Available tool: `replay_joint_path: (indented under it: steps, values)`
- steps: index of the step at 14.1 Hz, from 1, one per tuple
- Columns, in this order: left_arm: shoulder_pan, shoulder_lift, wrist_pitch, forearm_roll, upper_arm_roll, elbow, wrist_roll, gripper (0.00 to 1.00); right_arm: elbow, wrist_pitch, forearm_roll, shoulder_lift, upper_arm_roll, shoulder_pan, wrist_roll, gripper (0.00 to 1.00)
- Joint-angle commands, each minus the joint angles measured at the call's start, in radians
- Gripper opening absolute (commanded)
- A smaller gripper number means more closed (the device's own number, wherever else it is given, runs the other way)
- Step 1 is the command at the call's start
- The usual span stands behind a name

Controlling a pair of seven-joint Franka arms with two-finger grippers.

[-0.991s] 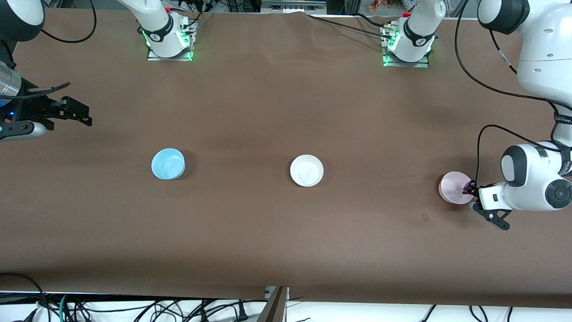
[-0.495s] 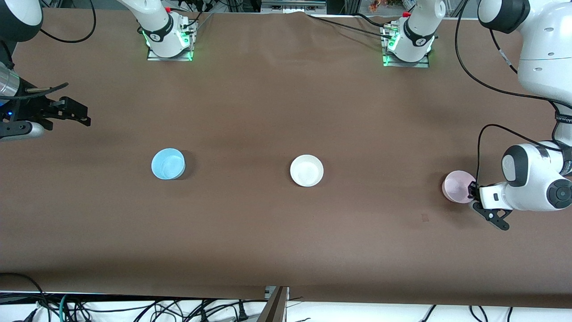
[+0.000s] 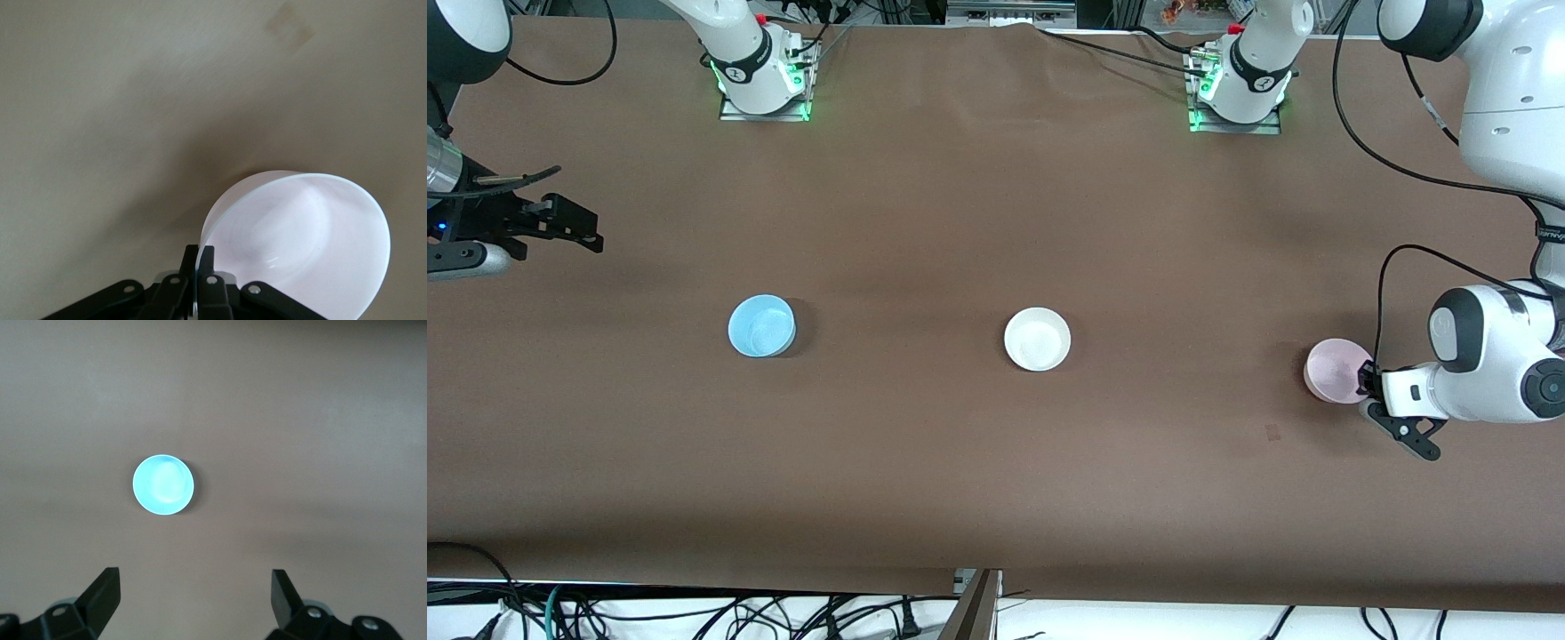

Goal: Stack pink and blue bowls on white bowl
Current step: 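Lower the left gripper and grasp the pink bowl's rim, then carry the pink bowl onto the white bowl while the right gripper reaches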

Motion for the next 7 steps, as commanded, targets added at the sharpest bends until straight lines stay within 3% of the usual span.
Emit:
replay_joint_path:
  steps: [1, 7]
  values:
    - [0.003, -0.067, -0.071, 0.001, -0.061, -0.003, -0.016, 0.00, 0.035, 0.012, -0.010, 0.024, 0.002, -0.003, -0.010, 1.00]
    - [-0.002, -0.104, -0.147, 0.003, -0.264, -0.003, -0.403, 0.00, 0.040, 0.001, 0.049, 0.066, -0.006, -0.024, -0.006, 1.00]
